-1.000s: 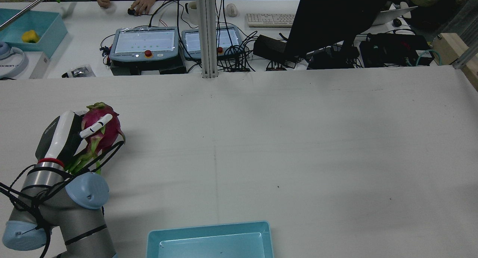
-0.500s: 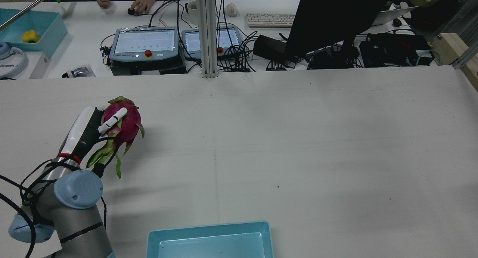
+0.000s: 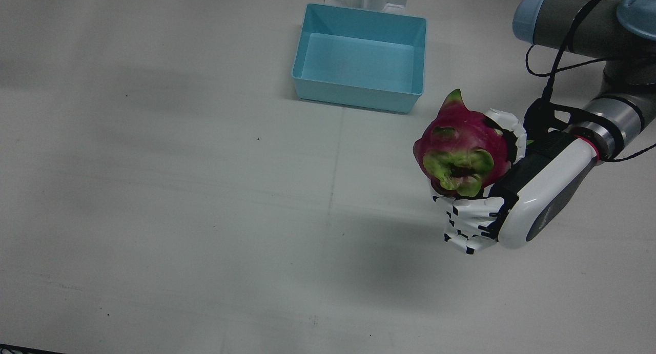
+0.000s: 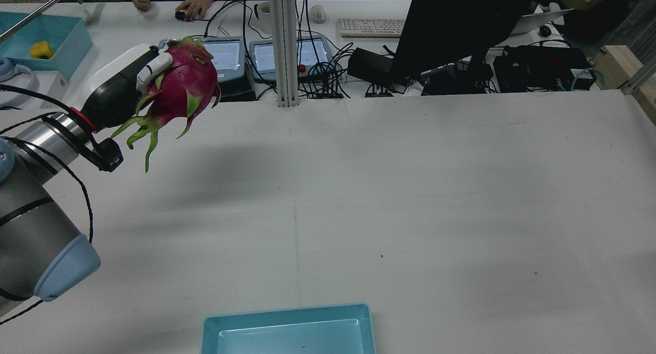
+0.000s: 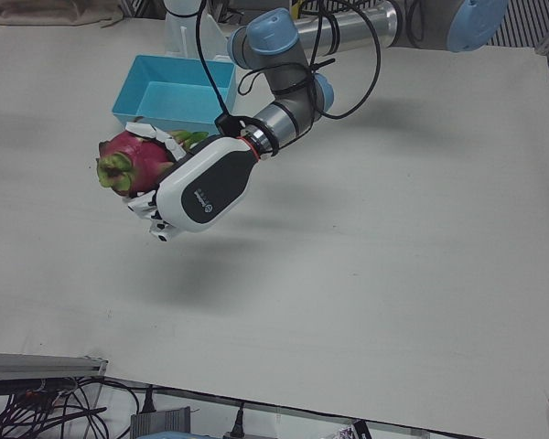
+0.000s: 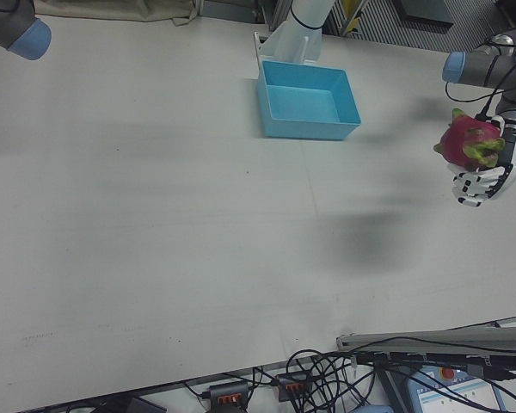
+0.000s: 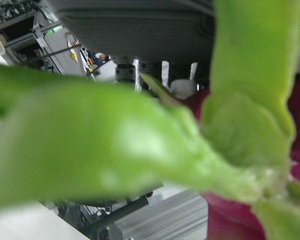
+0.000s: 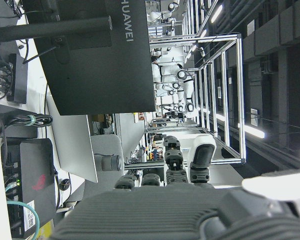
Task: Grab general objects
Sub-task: 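Lift the dragon fruit up off the table with the left hand, then carry the dragon fruit over the light-blue tray and lower it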
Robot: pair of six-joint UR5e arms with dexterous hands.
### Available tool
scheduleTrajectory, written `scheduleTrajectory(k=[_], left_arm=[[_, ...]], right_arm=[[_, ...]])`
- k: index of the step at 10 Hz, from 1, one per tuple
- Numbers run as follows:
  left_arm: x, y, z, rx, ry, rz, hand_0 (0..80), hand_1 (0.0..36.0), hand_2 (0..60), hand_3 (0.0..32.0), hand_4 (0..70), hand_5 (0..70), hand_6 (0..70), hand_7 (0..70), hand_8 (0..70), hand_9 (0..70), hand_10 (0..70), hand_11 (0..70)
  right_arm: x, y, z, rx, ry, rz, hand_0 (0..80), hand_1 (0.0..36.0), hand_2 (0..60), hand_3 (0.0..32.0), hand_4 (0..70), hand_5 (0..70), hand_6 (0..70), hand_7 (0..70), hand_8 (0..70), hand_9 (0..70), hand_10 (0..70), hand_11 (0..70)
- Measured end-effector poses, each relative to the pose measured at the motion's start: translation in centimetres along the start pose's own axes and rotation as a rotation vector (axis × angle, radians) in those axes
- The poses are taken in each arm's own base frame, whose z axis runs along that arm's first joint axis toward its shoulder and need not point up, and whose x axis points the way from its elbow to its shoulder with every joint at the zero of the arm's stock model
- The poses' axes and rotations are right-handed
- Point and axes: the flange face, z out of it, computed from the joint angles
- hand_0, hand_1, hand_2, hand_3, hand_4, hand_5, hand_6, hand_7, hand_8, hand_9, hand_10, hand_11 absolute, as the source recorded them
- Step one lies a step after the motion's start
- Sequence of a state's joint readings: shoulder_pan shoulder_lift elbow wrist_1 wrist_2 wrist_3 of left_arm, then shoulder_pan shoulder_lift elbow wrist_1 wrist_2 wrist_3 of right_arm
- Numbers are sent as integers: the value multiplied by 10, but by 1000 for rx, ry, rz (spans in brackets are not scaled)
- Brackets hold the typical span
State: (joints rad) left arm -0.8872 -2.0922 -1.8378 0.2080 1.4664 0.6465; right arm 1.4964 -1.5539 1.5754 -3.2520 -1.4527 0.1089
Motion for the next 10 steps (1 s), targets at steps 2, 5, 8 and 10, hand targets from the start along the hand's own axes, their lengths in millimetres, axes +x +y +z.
scheduleTrajectory(k=[2, 5, 8, 10], left_arm=[[-25, 38, 6, -117, -27, 14, 455, 10, 600, 0, 700, 450, 700, 700, 700, 700, 700, 700], [-49, 95, 6, -266, -57, 48, 410, 0, 600, 0, 700, 447, 700, 700, 700, 700, 700, 700], [-74, 153, -2, -404, -78, 57, 416, 0, 583, 0, 700, 457, 700, 700, 700, 700, 700, 700], [-100, 185, -13, -476, -111, 65, 405, 0, 521, 0, 700, 441, 700, 700, 700, 700, 700, 700]], right_arm=[[0, 0, 0, 0, 0, 0, 0, 0, 0, 0, 0, 0, 0, 0, 0, 0, 0, 0], [0, 0, 0, 0, 0, 0, 0, 0, 0, 0, 0, 0, 0, 0, 0, 0, 0, 0], [0, -1, 0, 1, 0, 0, 0, 0, 0, 0, 0, 0, 0, 0, 0, 0, 0, 0], [0, -1, 0, 1, 0, 0, 0, 0, 0, 0, 0, 0, 0, 0, 0, 0, 0, 0]])
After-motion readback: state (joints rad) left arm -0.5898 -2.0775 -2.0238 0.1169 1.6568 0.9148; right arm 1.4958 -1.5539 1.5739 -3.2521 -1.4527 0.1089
